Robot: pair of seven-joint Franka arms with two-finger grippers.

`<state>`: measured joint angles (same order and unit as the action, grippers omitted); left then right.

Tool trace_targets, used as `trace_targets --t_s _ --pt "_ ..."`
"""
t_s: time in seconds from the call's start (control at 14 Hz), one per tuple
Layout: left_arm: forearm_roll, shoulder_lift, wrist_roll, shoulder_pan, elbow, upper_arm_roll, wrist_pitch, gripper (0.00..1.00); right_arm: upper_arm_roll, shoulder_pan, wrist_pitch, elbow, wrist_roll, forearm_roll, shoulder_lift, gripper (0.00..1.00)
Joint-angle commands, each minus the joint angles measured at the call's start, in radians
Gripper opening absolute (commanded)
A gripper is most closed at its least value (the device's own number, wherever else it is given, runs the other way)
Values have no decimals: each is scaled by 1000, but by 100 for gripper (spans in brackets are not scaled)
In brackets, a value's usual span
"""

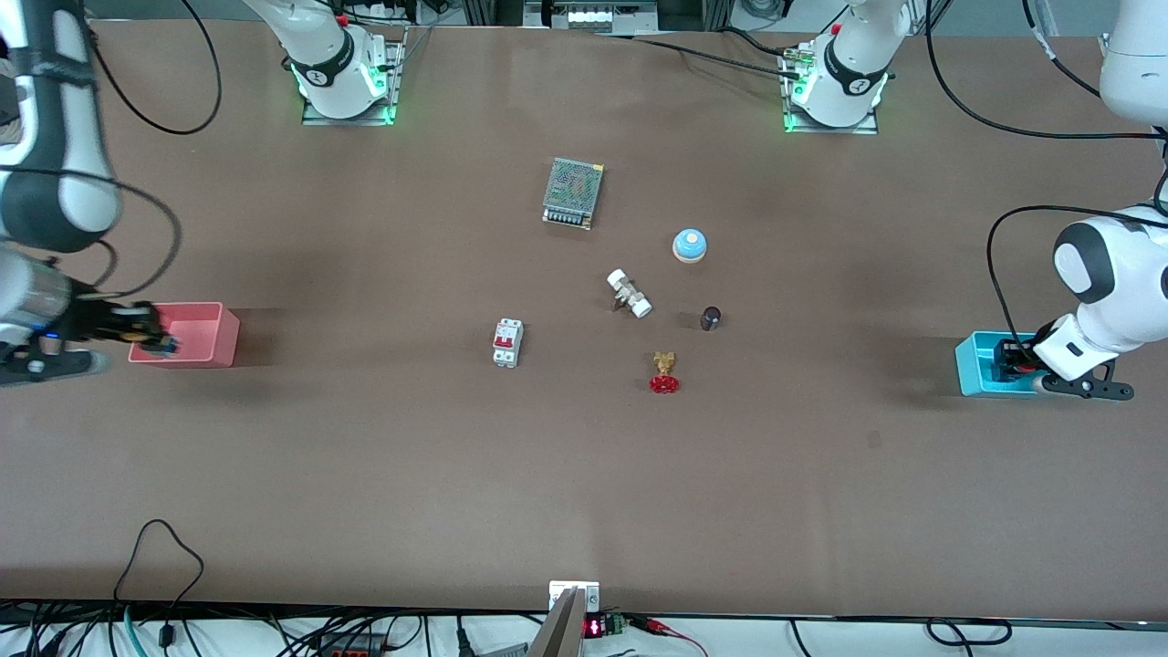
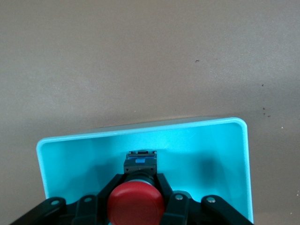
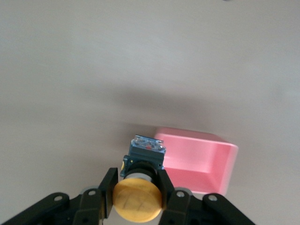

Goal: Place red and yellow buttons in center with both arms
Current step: 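Lift the yellow button with the right gripper while the left gripper lifts the red button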

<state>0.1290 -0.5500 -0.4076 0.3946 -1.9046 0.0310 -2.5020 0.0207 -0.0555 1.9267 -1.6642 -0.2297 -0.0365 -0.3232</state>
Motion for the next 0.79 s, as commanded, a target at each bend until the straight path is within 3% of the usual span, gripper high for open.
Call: trace_targets --t_s 0.0,0.29,0.43,0.71 --pt "12 25 -34 13 12 20 12 25 5 110 -17 18 169 18 -23 6" --pt "12 120 -53 4 15 26 136 25 5 232 -15 18 383 30 -72 6" --pt "12 166 -51 -3 48 27 256 25 5 252 -8 18 401 114 -105 6" --pt "12 174 -37 -5 221 87 529 25 5 272 -3 29 499 156 -177 6"
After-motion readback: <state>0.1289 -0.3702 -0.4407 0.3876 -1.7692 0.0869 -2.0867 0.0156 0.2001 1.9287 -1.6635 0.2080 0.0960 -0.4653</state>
